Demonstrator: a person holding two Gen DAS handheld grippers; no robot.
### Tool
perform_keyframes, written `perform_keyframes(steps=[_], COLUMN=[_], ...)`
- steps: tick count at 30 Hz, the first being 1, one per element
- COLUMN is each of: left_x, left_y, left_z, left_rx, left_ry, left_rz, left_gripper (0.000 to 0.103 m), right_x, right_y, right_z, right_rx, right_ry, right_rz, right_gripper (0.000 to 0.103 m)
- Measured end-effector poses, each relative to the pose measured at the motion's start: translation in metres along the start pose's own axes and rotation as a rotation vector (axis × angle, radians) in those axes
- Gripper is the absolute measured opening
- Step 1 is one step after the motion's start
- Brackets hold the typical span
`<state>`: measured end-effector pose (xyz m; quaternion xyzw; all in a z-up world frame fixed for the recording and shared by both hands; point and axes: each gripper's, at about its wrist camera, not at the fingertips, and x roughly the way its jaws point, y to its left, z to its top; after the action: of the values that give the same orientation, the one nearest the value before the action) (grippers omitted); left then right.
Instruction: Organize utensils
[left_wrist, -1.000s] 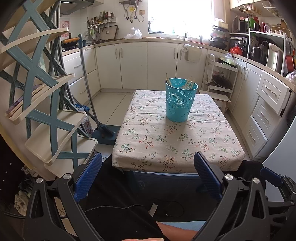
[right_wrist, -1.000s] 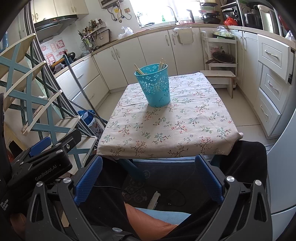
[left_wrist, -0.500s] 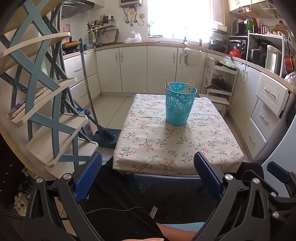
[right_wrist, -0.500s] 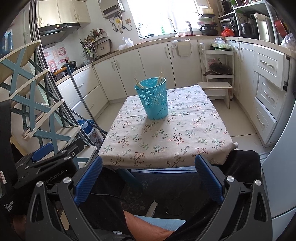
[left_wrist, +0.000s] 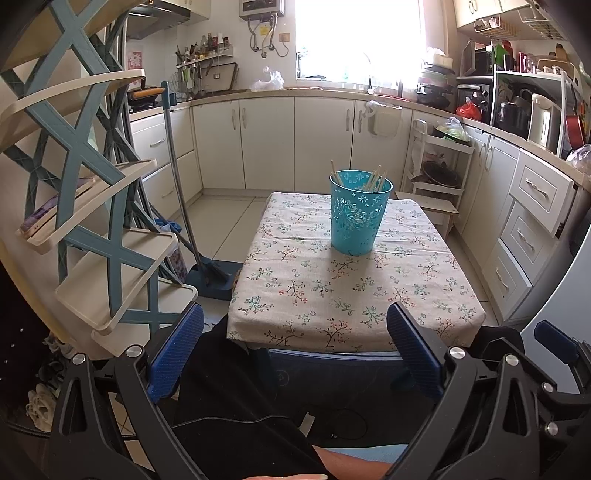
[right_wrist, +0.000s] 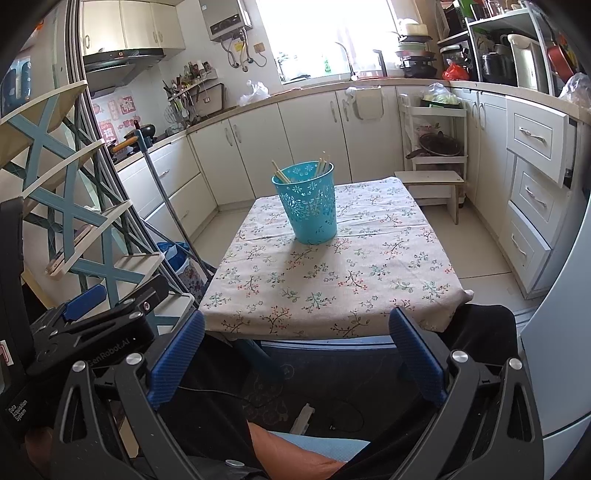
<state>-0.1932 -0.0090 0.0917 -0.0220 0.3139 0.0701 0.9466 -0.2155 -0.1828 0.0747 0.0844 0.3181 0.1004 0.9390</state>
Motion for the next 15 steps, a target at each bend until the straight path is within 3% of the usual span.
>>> perform_keyframes(steps=[15], left_x=[-0.008], left_y=[-0.002], left_z=[-0.001], left_rx=[0.002], left_ry=[-0.028], left_rz=[-0.006], left_gripper=[0.095], right_x=[-0.012], right_y=[0.002], right_z=[-0.001], right_rx=[-0.013], right_ry=[-0.044], right_rz=[-0.001], right_gripper=[0.096])
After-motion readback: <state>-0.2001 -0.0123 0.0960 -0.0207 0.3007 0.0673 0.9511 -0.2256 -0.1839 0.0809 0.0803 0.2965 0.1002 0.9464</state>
